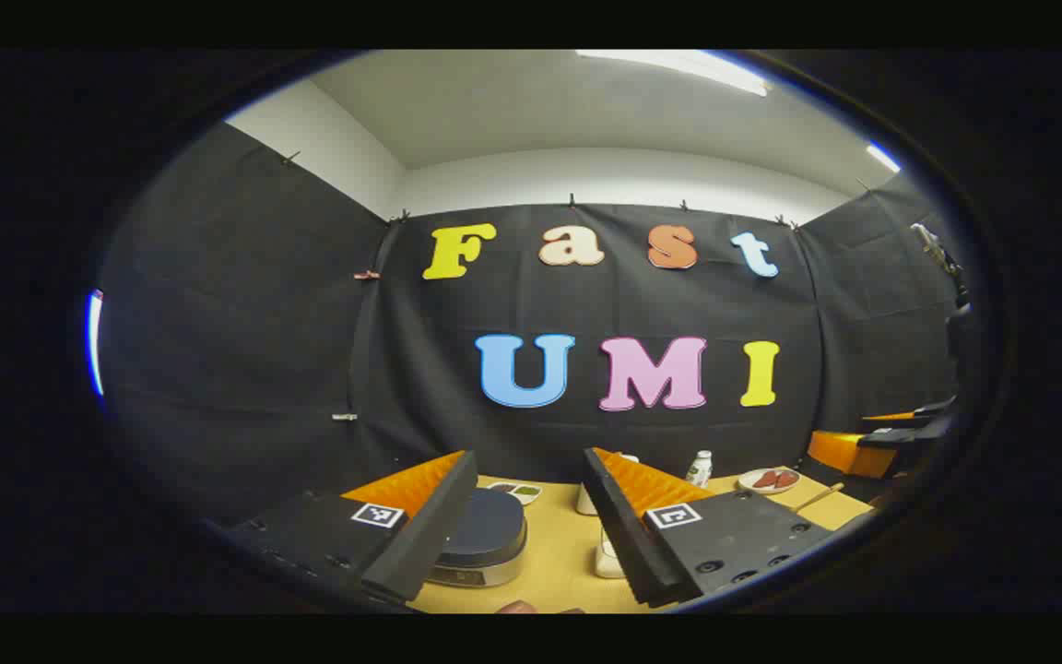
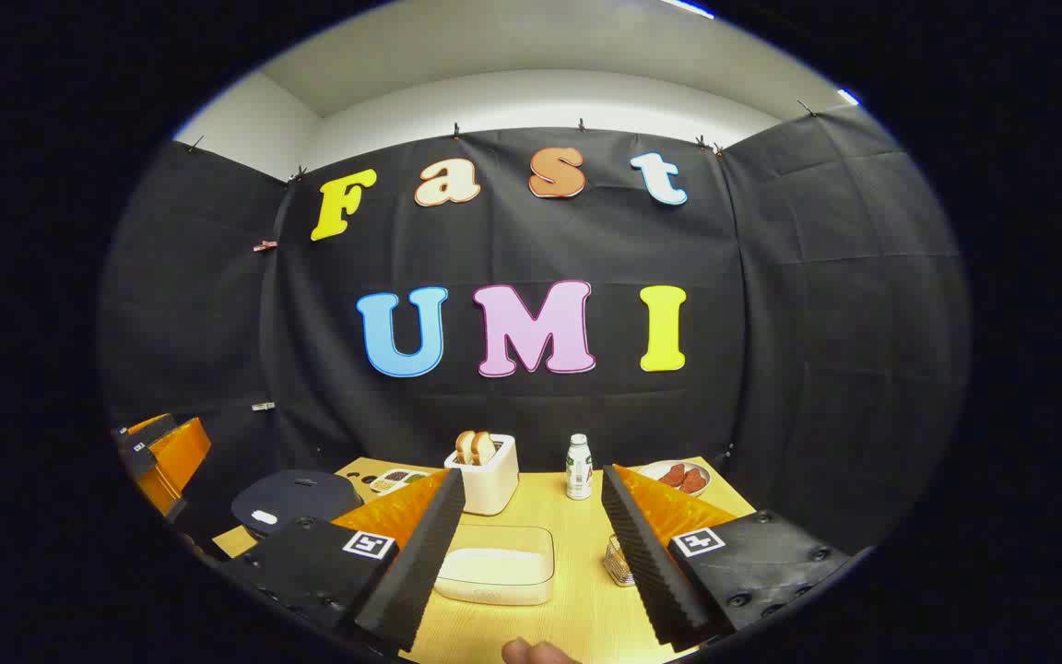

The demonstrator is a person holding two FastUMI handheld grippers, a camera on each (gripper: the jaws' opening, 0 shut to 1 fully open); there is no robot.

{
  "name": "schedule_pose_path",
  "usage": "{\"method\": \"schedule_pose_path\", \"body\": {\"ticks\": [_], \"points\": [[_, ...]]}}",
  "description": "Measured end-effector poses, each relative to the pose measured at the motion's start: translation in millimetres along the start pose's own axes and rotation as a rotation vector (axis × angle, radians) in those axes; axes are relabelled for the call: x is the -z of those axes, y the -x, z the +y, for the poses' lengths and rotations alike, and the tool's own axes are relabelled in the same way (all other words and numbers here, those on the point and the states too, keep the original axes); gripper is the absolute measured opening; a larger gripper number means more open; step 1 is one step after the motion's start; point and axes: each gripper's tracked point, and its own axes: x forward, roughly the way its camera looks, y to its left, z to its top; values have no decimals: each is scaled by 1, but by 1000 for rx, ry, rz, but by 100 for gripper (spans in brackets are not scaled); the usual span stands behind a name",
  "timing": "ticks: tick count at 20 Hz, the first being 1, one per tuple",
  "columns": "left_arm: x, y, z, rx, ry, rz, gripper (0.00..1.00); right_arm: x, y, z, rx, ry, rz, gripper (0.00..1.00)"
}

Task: Close the left gripper, press the button to open the rice cooker; take a wooden spoon from the chopstick holder with the right hand, scoop a spoonful of rice and pour it into the rice cooker, then put the wooden spoon back into the chopstick holder.

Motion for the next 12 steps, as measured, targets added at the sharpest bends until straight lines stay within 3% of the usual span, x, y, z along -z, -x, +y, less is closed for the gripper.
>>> {"method": "schedule_pose_path", "body": {"ticks": [3,4,5,8,9,10,12], "points": [[6,-3,-2,0,2,9,81,0,-3,-4,3,1,-3,93],[5,-4,-2,-2,6,12,85,1,-5,-5,6,-1,-2,93],[6,-4,0,-6,7,11,81,2,-6,-6,9,-3,1,93],[9,-7,4,-16,10,15,81,2,-8,-7,10,-3,5,93],[10,-7,4,-17,12,17,85,2,-8,-7,10,-3,5,93],[11,-8,4,-20,13,18,81,3,-7,-8,11,-3,3,93],[12,-8,7,-24,11,25,81,2,-7,-6,11,-6,1,93]]}}
